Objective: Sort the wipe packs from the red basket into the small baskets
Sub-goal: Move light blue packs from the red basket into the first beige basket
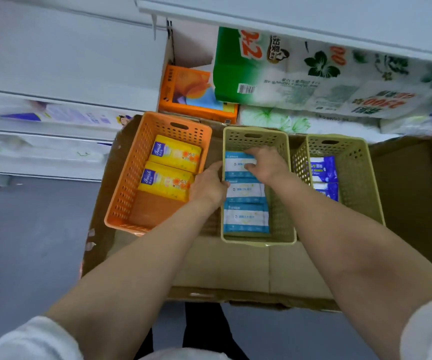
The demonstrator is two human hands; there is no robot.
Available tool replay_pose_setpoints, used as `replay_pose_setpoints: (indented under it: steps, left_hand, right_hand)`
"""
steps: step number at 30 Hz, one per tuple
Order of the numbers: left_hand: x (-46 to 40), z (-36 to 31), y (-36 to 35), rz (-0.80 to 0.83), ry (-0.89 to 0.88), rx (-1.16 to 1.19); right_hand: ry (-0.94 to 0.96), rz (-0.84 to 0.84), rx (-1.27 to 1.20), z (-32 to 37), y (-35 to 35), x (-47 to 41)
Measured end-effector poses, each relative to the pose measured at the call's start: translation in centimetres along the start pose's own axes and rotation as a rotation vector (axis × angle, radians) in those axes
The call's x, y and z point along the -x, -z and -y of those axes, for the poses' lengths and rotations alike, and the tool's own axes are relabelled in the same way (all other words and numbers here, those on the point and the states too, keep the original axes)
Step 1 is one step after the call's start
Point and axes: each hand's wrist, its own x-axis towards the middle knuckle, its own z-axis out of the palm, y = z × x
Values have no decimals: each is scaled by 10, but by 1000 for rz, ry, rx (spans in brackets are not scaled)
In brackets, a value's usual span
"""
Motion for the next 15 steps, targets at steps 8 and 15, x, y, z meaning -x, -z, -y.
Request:
replay_pose_setpoints:
  steps: [8, 15]
  left_hand:
    - [47, 18, 120, 107, -141, -76]
    - [121, 126, 300, -251, -349, -286]
  right_hand:
    - [-25, -72, -41, 68, 75, 67]
    - [109, -382, 17, 203, 103, 156]
